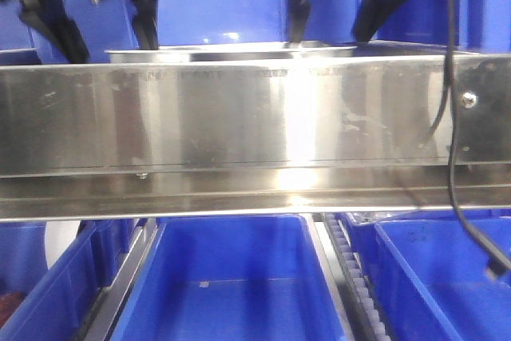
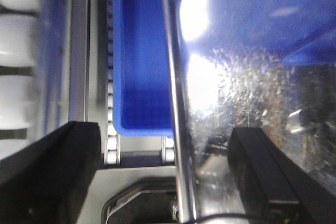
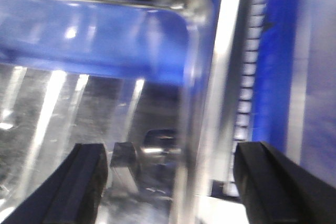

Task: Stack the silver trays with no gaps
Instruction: 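Close both grippers on opposite rims of the silver tray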

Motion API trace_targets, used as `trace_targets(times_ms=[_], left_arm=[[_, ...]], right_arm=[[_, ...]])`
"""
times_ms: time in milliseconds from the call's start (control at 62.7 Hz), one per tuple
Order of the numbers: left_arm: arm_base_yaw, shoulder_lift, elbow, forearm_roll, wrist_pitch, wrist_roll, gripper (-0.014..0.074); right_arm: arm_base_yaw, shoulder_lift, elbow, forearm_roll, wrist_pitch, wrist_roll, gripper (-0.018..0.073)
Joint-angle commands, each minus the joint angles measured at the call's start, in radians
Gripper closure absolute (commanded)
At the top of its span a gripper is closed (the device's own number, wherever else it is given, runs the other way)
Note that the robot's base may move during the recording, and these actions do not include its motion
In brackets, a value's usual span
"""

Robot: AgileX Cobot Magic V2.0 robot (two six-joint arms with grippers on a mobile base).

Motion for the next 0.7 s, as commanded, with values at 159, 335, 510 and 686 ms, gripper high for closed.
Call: trace_targets(times_ms=[159,335,510,686], left_arm=[[0.0,-0.048,-0.035,-0.002,-0.049,-0.012,0.0185],[0.0,-0.036,-0.035,-0.002,-0.049,-0.012,0.0185],[0.0,-0.036,-0.035,-0.002,-0.051,-0.012,0.0242],[0.0,-0.03,-0.035,0.0,-0.052,-0.012,0.0388]], right_arm=[[0.0,-0.015,-0.033,0.006,-0.043,-0.003,-0.0022],[0.0,-0.013,-0.033,0.006,-0.044,-0.004,-0.002],[0.0,-0.014,-0.034,0.006,-0.036,-0.007,0.0127],[0.0,-0.015,-0.034,0.007,-0.017,-0.007,0.0376]])
